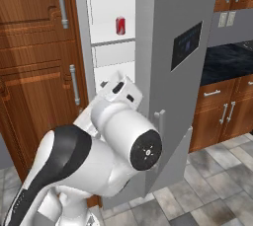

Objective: Open the fridge, grab two sodas, and place both sodas inside the bowl with ice on the dining counter.

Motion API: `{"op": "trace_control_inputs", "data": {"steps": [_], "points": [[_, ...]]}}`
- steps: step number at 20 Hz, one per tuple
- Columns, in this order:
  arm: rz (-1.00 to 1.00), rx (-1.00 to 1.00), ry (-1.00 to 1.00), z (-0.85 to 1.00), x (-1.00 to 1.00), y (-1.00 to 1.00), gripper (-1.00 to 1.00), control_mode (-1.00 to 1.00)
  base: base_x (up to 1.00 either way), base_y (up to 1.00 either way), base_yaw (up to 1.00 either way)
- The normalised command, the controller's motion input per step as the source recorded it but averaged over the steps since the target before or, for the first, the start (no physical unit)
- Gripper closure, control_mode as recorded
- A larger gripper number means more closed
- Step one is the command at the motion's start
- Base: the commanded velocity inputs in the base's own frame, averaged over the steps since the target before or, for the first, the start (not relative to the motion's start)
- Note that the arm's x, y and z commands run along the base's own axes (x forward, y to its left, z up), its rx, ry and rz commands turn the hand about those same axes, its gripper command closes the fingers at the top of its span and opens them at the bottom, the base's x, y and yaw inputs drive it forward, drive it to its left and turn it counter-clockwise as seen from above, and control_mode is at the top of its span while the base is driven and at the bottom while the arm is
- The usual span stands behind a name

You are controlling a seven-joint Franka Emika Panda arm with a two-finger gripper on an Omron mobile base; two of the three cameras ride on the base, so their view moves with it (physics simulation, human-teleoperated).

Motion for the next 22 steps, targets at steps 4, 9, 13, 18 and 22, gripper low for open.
{"op": "trace_control_inputs", "data": {"steps": [4,9,13,18,22], "points": [[-0.29,-0.27,0.07,0.00,0.03,0.80,-1.00,-1.00,0.00,0.00,0.00],[-0.35,-0.25,0.14,0.00,0.28,0.52,-1.00,-1.00,0.00,0.00,0.00],[-0.36,-0.19,0.24,0.00,0.56,0.18,-1.00,-1.00,0.00,0.00,0.00],[-0.34,-0.13,0.30,0.00,0.64,0.00,-1.00,-1.00,0.00,0.00,0.00],[-0.28,-0.11,0.25,0.00,0.66,-0.06,-1.00,-1.00,0.00,0.00,0.00]]}}
